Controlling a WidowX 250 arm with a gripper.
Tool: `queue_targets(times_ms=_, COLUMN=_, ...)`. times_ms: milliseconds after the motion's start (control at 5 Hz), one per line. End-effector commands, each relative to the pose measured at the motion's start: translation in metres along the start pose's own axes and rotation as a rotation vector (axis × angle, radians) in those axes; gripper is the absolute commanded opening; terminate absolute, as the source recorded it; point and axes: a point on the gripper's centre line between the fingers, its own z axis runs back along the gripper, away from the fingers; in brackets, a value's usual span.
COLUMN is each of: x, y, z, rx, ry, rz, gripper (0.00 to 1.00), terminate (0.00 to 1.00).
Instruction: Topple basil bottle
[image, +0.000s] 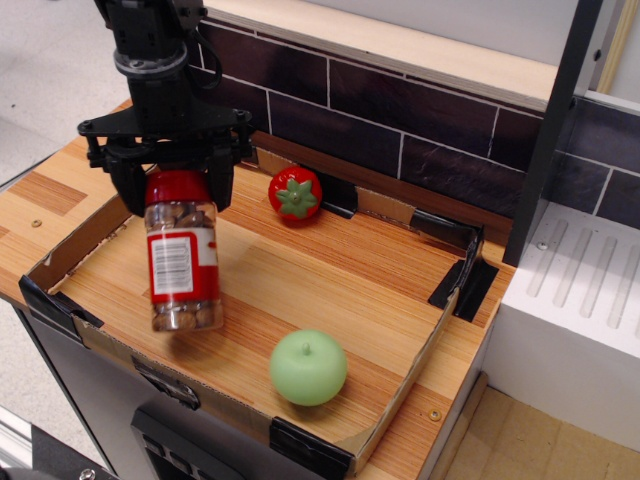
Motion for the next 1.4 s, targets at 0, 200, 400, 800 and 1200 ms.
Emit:
queue_targets(times_ms=0, x=0.045, y=-0.003, z=-0.015, rx=0.021, ry=-0.205, rz=0.000, gripper=0.00, terminate=0.00)
queue_targets(times_ms=200, x=0.047, y=-0.003, z=-0.026, rx=0.019, ry=-0.211, rz=0.008, gripper=0.00, terminate=0.00)
queue_targets(times_ms=400, x=0.041, y=0.000, z=-0.025, rx=0.011, ry=-0.199, rz=-0.007, gripper=1.00, terminate=0.00)
queue_targets(times_ms=800, x=0.046, y=-0.006, z=0.008, rx=-0.020, ry=-0.063, rz=0.073, gripper=1.00, terminate=0.00)
queue_targets(times_ms=1200, x=0.044, y=-0.015, z=0.045, rx=-0.078, ry=-0.070, rz=0.052, gripper=1.00, terminate=0.00)
